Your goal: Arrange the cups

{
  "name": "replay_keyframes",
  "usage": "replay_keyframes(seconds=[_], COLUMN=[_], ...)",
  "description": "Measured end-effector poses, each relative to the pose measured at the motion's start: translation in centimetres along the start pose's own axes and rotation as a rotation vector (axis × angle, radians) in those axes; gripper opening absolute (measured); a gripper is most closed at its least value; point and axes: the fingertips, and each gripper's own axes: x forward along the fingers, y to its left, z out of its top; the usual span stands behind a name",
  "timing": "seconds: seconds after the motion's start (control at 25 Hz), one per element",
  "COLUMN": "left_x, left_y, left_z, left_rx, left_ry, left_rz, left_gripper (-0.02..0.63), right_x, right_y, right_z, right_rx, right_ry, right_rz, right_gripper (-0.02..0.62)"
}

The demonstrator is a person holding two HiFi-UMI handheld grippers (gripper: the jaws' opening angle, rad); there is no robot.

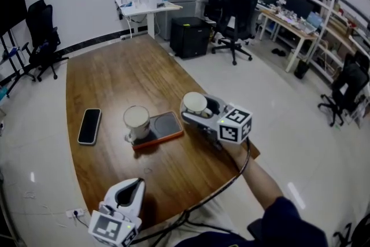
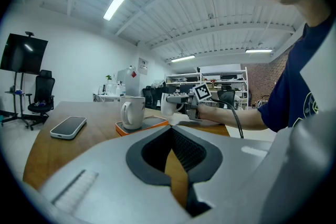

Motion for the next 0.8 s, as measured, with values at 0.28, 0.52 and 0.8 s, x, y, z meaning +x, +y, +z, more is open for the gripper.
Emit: replay_keyframes(seconds=[0.28, 0.52, 0.8], left_x=[0.1, 0.2, 0.1], left_y=[-0.1, -0.1, 0.1], left_z=[0.3, 0.5, 0.8], left_rx=[-0.004, -0.003, -0.012], left_ry=[-0.006, -0.007, -0.001], left_rz=[0.001, 0.002, 0.005], left_gripper=[0.003, 0.003, 0.003], right_x=[4.5, 5.4, 6.0], right_y=[4.5, 7.0, 6.2], right_z=[1.6, 2.2, 1.0], right_rx=[-0.009, -0.052, -0.031], right_ry=[0.016, -0.001, 0.05], right_rz=[0.127, 0.163, 0.154], right_gripper=[0.379, 0.379, 0.379])
